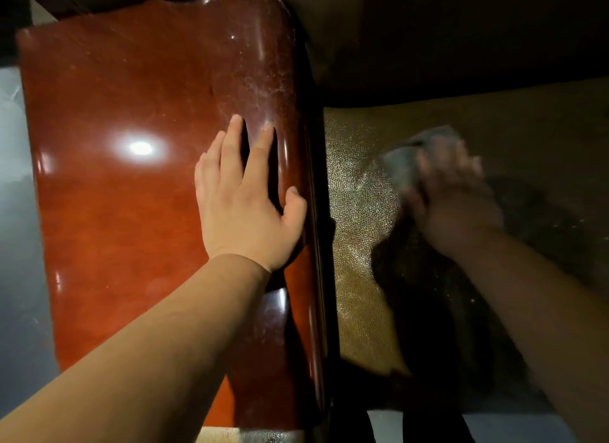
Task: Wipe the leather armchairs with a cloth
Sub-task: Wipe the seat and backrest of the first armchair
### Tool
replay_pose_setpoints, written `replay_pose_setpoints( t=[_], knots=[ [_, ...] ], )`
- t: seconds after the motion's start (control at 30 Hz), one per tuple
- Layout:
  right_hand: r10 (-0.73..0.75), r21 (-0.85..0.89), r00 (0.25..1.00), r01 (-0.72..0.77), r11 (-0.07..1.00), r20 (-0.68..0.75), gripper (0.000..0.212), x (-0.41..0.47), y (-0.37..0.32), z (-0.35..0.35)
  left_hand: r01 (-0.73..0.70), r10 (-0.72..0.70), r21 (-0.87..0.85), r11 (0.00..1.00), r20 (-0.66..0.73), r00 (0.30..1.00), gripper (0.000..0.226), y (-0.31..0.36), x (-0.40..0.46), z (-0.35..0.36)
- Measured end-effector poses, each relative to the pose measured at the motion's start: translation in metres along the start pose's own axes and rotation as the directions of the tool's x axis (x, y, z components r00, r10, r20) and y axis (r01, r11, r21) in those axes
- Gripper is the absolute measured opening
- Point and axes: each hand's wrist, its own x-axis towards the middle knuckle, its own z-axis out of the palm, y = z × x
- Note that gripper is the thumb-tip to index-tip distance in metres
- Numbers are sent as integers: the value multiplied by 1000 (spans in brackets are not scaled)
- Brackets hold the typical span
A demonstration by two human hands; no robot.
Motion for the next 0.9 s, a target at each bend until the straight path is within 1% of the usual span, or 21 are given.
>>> replay_pose_setpoints(
  t=[0.07, 0.1, 0.13, 0.2, 0.27, 0.3, 0.33, 0.37, 0.4, 0.47, 0.53, 0.57, 0.63, 0.67, 0.7, 0.73, 0.77, 0.8, 0.83, 0.87, 0.9],
  knots=[
    [234, 30, 972, -235, 972, 17, 83, -4, -2, -5, 6, -6, 3, 1000, 8, 1000, 76, -1, -2, 0],
    [278, 27, 960, -279, 960, 38, 86, -8, -16, -2, 7, -8, 4, 1000, 11, 1000, 75, -2, -3, 0],
    [254, 12, 965, -255, 967, 71, 89, -16, -34, 2, 7, -7, 3, 1000, 13, 1000, 75, -2, -4, 0],
    [1, -3, 993, -1, 1000, 121, 92, -35, -65, 16, 6, -6, 0, 1000, 7, 1000, 75, -2, -4, -2],
    [-304, -20, 942, 310, 950, 142, 90, -54, -73, 32, 6, -6, -1, 1000, 1, 1000, 75, -1, -2, -2],
    [-391, -33, 909, 399, 916, 147, 88, -58, -68, 33, 5, -5, -2, 1000, -1, 1000, 75, 0, -2, -2],
    [-424, -42, 897, 431, 901, 122, 84, -58, -57, 33, 3, -3, -4, 1000, -1, 1000, 75, 1, -1, -2],
    [-402, -48, 914, 404, 913, 56, 77, -56, -45, 31, 3, -3, -6, 1000, -1, 1000, 75, 1, -1, -1],
    [-316, -34, 948, 315, 948, -23, 72, -53, -32, 28, 3, -3, -7, 1000, 1, 1000, 75, 2, -2, 0],
    [-34, 29, 990, 39, 999, -134, 66, -42, -8, 18, 2, -2, -8, 1000, 6, 1000, 75, 2, -3, 1],
    [177, 134, 971, -156, 979, -163, 65, -35, 3, 10, 2, -2, -3, 1000, 7, 1000, 75, 0, -4, 0],
    [210, 178, 959, -177, 968, -190, 64, -35, 0, 11, 3, -3, 0, 1000, 7, 1000, 75, -1, -4, 0],
    [108, 155, 956, -67, 986, -273, 50, -42, -15, 21, 6, -6, 5, 1000, 7, 1000, 75, -4, -4, -2],
    [-30, 105, 960, 61, 993, -279, 41, -51, -23, 31, 6, -6, 7, 1000, 6, 1000, 75, -4, -4, -2],
    [-221, 49, 945, 239, 970, -242, 38, -63, -30, 44, 3, -3, 7, 1000, 2, 1000, 75, -5, -4, -2],
    [-406, 2, 900, 411, 912, -158, 41, -73, -34, 51, -1, 1, 7, 1000, -2, 1000, 75, -5, -4, -2],
    [-537, -34, 839, 536, 844, -85, 48, -79, -32, 53, -2, 2, 5, 1000, -6, 1000, 75, -4, -4, -2],
    [-596, -65, 801, 593, 803, -63, 54, -76, -23, 50, -3, 3, 0, 1000, -9, 1000, 75, -3, -2, -2],
    [-596, -110, 800, 587, 802, -77, 57, -68, -12, 47, -3, 3, -6, 1000, -12, 1000, 75, -2, -1, -1],
    [-543, -165, 833, 525, 835, -101, 57, -57, -2, 41, -3, 3, -9, 1000, -14, 1000, 75, 0, 0, -1],
    [-427, -186, 898, 404, 896, -104, 58, -45, 7, 35, -2, 2, -8, 1000, -15, 1000, 75, 1, 1, -1]
  ],
)
